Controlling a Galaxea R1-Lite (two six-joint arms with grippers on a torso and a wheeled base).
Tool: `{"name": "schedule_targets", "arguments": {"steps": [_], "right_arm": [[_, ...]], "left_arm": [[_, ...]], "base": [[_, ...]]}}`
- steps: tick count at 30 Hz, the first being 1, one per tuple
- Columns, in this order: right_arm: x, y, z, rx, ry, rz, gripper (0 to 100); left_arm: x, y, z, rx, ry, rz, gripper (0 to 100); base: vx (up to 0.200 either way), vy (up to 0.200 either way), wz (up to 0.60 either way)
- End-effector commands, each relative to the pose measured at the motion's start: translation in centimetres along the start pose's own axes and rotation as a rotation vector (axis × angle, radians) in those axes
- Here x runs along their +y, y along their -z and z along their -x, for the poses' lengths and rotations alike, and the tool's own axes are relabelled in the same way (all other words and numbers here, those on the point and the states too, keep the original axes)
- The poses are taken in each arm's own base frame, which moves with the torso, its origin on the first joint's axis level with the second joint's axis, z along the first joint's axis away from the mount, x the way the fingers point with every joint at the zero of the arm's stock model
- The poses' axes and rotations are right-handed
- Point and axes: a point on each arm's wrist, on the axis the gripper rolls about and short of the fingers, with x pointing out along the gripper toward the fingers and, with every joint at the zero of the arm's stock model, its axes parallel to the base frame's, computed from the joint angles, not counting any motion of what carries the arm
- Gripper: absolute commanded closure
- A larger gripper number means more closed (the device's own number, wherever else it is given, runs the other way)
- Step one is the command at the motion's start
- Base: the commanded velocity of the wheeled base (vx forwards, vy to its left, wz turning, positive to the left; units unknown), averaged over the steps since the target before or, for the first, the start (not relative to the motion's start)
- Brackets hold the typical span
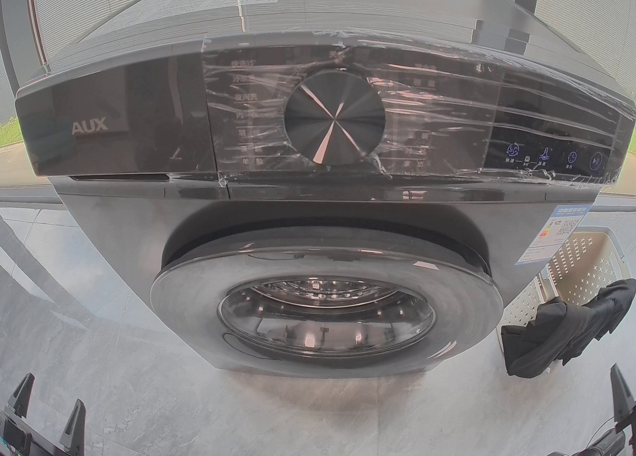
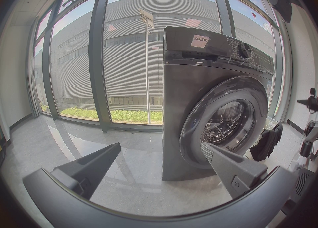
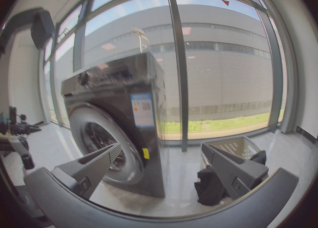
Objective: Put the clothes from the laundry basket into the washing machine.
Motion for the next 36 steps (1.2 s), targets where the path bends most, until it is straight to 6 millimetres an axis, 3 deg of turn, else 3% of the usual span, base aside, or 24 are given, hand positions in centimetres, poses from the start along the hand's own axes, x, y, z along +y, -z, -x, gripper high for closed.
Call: {"name": "schedule_targets", "arguments": {"steps": [1, 12, 24, 36], "right_arm": [[0.2, -2.9, -0.9, 0.108, -0.247, -0.075, 0], [0.8, -3.5, -7.6, 0.395, -0.484, 0.005, 0], [2.3, -3.4, -14.8, 0.484, -0.591, -0.005, 0], [3.1, -3.7, -17.9, 0.512, -0.604, -0.013, 0]], "left_arm": [[0.0, 0.5, 0.0, -0.002, 0.001, 0.0, 0], [0.0, 0.5, 0.0, -0.002, 0.001, 0.0, 0], [0.0, 0.5, 0.0, -0.002, 0.002, 0.0, 0], [0.0, 0.5, 0.0, -0.002, 0.001, 0.0, 0]], "base": [[0.0, 0.0, 0.0], [0.0, 0.0, 0.0], [0.0, 0.0, 0.0], [0.0, 0.0, 0.0]]}}
